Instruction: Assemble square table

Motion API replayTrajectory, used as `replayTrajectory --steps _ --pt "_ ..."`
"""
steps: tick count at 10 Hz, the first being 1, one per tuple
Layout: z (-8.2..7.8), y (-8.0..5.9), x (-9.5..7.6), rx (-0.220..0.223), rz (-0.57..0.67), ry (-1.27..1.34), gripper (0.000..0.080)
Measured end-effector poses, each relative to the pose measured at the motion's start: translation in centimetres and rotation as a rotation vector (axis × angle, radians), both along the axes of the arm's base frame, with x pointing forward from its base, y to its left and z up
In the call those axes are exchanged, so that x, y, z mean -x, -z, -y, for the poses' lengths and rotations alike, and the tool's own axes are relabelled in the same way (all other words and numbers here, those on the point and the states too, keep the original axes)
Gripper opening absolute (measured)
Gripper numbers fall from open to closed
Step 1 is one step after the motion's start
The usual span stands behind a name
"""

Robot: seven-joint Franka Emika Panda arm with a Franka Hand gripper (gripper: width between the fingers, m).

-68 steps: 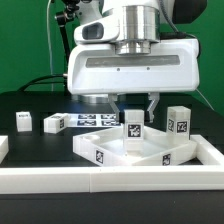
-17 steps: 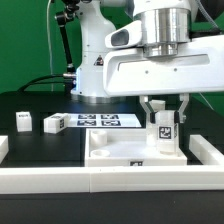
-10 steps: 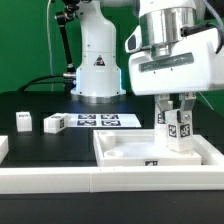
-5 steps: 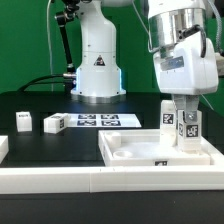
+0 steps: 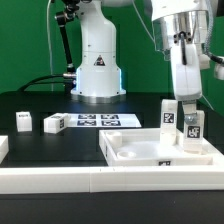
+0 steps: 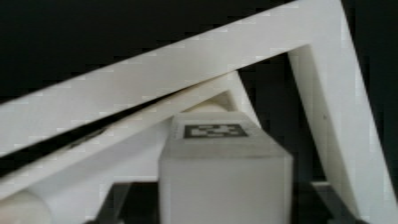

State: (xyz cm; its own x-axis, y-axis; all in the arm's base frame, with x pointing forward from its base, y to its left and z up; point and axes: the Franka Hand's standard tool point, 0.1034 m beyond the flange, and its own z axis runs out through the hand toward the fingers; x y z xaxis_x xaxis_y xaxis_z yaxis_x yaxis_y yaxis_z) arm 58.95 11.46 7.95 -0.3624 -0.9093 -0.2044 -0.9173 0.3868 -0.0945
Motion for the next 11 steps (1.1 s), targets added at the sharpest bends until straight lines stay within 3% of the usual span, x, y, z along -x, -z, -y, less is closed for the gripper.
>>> replayTrajectory --steps 2,4,5,6,11 --pt "-0.02 0.09 0.06 -0.024 -0.012 0.084 0.0293" --pt "-0.05 0.11 0.08 -0.019 -0.007 0.053 0.0294" --pt "-0.05 0.08 0.02 -0.010 0.004 0.005 0.0483" --pt "-0.04 -0.02 -0.08 0.006 0.023 -0.086 0.0612" --pt "0.38 -0.17 -0.43 0.089 0.103 -0.488 0.0648"
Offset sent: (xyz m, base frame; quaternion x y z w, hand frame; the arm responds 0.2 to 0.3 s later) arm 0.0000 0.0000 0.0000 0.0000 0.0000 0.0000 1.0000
